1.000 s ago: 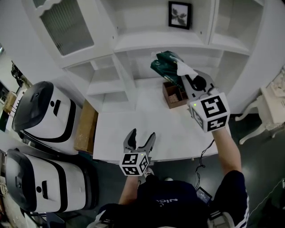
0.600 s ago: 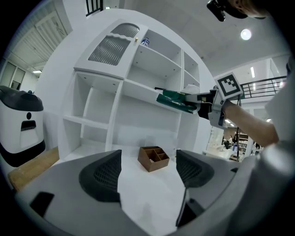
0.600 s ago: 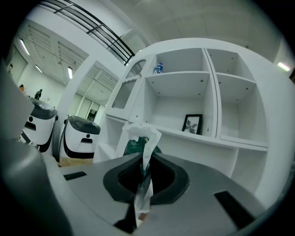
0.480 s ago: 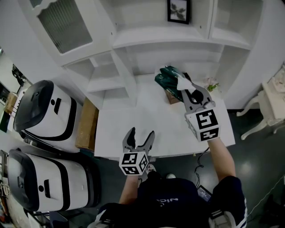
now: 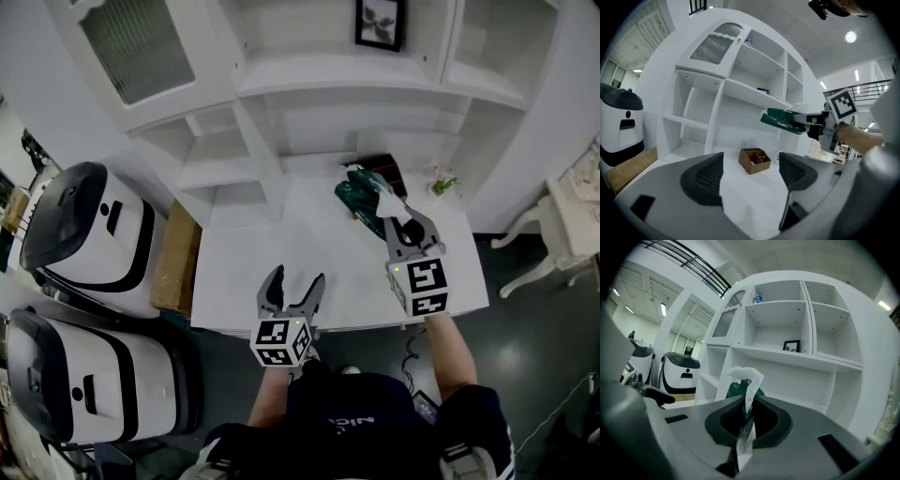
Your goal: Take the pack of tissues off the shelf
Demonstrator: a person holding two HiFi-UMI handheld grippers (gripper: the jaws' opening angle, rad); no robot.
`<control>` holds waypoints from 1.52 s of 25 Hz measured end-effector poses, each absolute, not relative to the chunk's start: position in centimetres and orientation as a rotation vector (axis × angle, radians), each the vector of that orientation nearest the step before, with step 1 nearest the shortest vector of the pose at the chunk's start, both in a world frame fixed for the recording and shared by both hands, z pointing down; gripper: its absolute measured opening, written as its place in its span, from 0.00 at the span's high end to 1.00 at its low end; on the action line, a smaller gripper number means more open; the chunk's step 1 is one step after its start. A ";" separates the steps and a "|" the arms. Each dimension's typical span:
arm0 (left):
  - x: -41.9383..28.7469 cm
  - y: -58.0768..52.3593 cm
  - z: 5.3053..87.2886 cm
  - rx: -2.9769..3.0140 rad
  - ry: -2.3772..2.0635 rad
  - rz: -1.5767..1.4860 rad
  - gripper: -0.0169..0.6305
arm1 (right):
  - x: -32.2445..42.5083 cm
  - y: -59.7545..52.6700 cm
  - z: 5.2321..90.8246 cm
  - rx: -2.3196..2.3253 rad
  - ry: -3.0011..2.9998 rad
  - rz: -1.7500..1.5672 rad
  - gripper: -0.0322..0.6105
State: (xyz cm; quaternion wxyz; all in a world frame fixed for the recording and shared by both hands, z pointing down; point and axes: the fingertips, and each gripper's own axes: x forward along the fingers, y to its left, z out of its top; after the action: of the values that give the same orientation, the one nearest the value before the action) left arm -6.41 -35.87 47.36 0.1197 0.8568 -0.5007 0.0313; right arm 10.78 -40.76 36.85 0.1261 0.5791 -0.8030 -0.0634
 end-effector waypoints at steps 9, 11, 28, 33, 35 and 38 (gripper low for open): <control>-5.6 -36.3 48.3 2.517 -1.453 0.106 0.40 | 11.4 -39.5 42.5 1.697 -2.299 -0.087 0.93; -5.4 -36.2 48.7 2.523 -1.455 0.123 0.40 | 11.6 -39.1 43.7 1.711 -2.287 -0.093 0.93; -5.2 -35.0 53.5 2.474 -1.444 0.263 0.40 | 11.6 -34.7 53.5 1.708 -2.214 0.166 0.93; -4.5 -34.9 53.0 2.506 -1.403 0.238 0.40 | 12.2 -34.9 53.1 1.723 -2.209 0.156 0.93; -4.2 -34.6 53.0 2.524 -1.369 0.230 0.41 | 12.2 -34.7 52.8 1.727 -2.232 0.177 0.93; -4.2 -34.5 53.0 2.527 -1.383 0.222 0.49 | 12.0 -34.6 52.2 1.728 -2.261 0.179 0.93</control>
State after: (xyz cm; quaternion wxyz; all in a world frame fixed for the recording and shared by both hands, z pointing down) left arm -4.25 -34.48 52.99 0.1260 0.8676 -0.4749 0.0761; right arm 12.02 -34.62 52.17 0.1444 0.5997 -0.7847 0.0619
